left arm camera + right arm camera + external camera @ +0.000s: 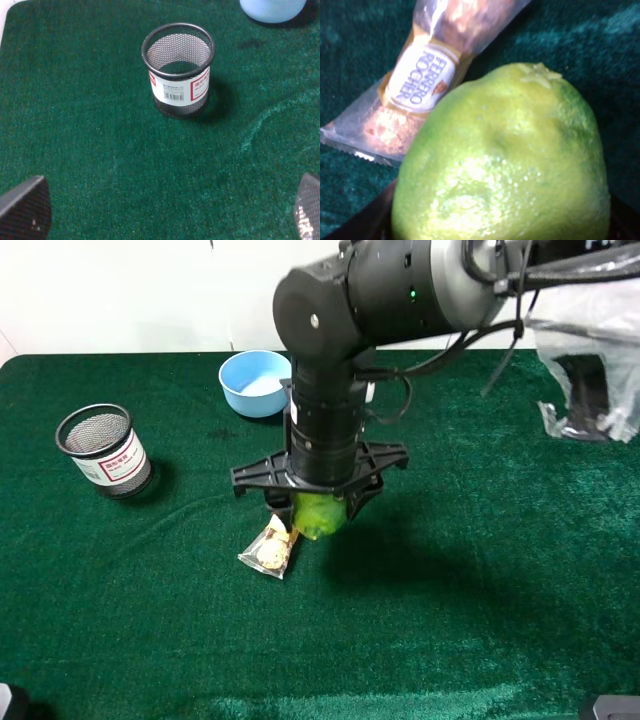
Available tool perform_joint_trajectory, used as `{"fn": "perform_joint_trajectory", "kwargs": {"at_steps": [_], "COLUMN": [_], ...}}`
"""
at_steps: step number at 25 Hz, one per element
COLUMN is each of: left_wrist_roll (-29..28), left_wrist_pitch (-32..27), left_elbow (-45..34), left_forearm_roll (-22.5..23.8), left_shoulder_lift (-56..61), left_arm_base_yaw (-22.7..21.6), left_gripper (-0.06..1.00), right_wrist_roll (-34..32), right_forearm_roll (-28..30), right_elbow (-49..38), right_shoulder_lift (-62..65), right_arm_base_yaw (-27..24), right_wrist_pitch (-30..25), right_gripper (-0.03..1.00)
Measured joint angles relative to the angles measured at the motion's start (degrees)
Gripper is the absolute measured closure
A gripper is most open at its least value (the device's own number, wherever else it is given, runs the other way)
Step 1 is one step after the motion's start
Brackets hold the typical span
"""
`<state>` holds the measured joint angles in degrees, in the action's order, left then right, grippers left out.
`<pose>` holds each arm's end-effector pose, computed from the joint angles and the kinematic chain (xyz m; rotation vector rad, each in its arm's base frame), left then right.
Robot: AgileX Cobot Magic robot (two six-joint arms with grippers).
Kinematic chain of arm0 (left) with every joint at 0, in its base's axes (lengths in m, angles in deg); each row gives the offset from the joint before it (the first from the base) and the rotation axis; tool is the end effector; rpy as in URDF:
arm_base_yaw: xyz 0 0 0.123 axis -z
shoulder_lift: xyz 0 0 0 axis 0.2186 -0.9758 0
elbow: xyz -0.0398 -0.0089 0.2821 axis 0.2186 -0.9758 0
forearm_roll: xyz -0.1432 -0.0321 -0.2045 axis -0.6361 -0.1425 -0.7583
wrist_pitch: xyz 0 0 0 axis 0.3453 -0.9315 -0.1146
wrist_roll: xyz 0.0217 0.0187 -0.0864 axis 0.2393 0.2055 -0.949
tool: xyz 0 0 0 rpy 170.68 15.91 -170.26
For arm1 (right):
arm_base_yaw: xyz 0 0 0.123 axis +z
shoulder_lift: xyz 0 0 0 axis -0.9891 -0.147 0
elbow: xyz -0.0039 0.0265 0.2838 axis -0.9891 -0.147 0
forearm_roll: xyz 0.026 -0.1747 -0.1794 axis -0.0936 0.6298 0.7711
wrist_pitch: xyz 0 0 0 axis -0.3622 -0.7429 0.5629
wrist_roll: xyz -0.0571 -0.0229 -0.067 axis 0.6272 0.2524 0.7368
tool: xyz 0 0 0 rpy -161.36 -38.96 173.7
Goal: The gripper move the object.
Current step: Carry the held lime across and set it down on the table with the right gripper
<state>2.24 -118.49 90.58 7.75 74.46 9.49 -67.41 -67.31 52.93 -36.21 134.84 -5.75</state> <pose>-0.0067 -0.0037 0.2781 0.1339 2.0331 0.1003 0.2162 0.3013 0.1562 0.4798 -3.0826 -0.1305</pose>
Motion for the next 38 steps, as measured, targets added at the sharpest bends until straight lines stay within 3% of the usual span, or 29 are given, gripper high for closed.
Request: {"fn": "perform_joint_trajectory", "kwargs": {"at_steps": [21,31,38], "left_wrist_roll": [0.0,0.0,0.0], "left_wrist_pitch": [0.0,0.0,0.0], "left_elbow": [0.0,0.0,0.0], "left_forearm_roll": [0.0,0.0,0.0], "left_shoulder_lift": [0.0,0.0,0.0], "left_arm_base_yaw": [0.0,0.0,0.0], "left_gripper": [-0.04,-0.04,-0.04], "right_wrist_roll": [0.6,1.3,-0.2], "right_forearm_roll": [-1.6,-0.3,2.0], "right_elbow": [-15.1,-15.7,-15.8], "right_shoulder_lift": [0.4,0.4,0.4], "right_arm_base_yaw": [0.1,-1.0,-1.0], "right_wrist_pitch": [20.8,21.4,18.5], "right_gripper": [0.50,0.50,0.50]}}
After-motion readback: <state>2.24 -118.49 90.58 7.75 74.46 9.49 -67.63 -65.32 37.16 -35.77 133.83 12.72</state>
